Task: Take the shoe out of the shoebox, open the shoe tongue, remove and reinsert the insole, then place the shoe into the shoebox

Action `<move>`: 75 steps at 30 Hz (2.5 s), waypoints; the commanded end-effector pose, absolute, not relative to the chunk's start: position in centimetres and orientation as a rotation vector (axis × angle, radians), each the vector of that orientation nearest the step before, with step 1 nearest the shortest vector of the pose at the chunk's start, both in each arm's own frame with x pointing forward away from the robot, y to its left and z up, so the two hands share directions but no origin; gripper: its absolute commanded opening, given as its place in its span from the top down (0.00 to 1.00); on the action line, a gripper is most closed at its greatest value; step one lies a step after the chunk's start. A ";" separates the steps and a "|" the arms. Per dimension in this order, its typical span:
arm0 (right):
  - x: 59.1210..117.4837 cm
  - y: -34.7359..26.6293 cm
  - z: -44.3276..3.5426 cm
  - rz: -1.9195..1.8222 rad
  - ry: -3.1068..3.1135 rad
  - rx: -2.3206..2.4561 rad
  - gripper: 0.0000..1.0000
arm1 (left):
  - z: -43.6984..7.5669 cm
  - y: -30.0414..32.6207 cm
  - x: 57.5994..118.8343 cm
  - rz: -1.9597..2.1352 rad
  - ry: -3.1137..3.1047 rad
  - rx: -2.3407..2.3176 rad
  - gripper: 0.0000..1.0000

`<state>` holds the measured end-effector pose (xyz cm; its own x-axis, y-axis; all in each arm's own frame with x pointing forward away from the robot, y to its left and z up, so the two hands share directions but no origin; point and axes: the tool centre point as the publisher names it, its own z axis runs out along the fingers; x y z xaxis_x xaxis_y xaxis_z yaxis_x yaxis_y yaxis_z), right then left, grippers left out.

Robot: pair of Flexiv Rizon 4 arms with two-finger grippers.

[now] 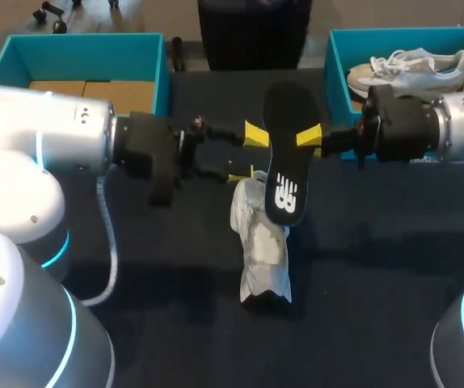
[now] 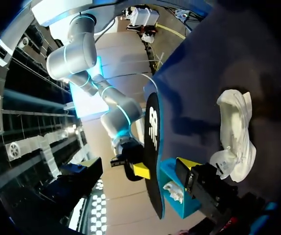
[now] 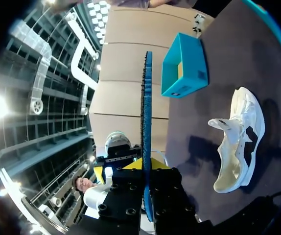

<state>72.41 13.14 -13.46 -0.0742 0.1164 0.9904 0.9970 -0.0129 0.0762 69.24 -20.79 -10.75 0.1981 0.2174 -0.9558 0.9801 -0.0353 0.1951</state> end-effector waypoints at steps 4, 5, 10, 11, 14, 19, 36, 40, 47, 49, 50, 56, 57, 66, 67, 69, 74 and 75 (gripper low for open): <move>72.5 13.6 -14.1 -1.223 -1.339 -1.262 1.00 | -10.0 -20.3 70.1 -0.893 1.352 1.640 0.00; 72.4 13.7 -14.2 -1.222 -1.339 -1.261 1.00 | -10.0 -20.2 70.2 -0.885 1.374 1.653 0.00; 72.3 14.0 -14.8 -1.220 -1.334 -1.251 1.00 | -9.8 -20.1 70.6 -0.861 1.467 1.713 0.00; 72.3 14.1 -14.9 -1.219 -1.333 -1.249 1.00 | -9.7 -20.1 70.7 -0.857 1.471 1.716 0.00; 72.3 14.2 -15.2 -1.205 -1.338 -1.254 1.00 | -9.6 -20.1 71.0 -0.846 1.537 1.738 0.00; 72.3 14.4 -15.5 -1.185 -1.352 -1.270 1.00 | -10.0 -20.0 71.5 -0.778 1.712 1.806 0.00; 72.7 15.0 -16.4 -1.157 -1.360 -1.276 1.00 | -10.2 -19.5 71.0 -0.698 1.893 1.921 0.00; 72.8 15.3 -16.5 -1.153 -1.363 -1.279 1.00 | -10.2 -19.5 71.0 -0.698 1.893 1.921 0.00; 72.8 15.5 -16.6 -1.129 -1.370 -1.293 1.00 | -10.2 -19.7 71.3 -0.585 1.956 1.949 0.00; 72.8 15.6 -16.7 -1.127 -1.371 -1.294 1.00 | -10.1 -19.7 71.6 -0.516 1.999 1.948 0.00; 72.8 15.7 -16.7 -1.126 -1.371 -1.295 1.00 | -10.1 -19.8 71.8 -0.479 2.008 1.949 0.00; 72.7 16.0 -16.7 -1.116 -1.371 -1.296 1.00 | -10.6 -20.0 73.1 -0.399 2.072 1.947 0.00; 72.7 16.0 -16.7 -1.115 -1.371 -1.297 1.00 | -10.5 -20.1 73.2 -0.404 2.075 1.949 0.00; 72.8 16.2 -16.7 -1.105 -1.375 -1.295 1.00 | -10.2 -21.2 74.2 -0.324 2.076 2.023 0.00; 72.8 16.3 -16.7 -1.106 -1.375 -1.294 1.00 | -10.2 -21.4 74.3 -0.318 2.078 2.042 0.00; 72.8 16.3 -16.8 -1.108 -1.374 -1.292 1.00 | -10.1 -21.7 74.5 -0.313 2.089 2.042 0.00; 72.8 16.4 -16.9 -1.111 -1.373 -1.288 1.00 | -10.0 -22.5 74.7 -0.296 2.100 2.057 0.00; 72.8 16.4 -16.9 -1.112 -1.374 -1.287 1.00 | -10.0 -22.7 74.7 -0.287 2.095 2.069 0.00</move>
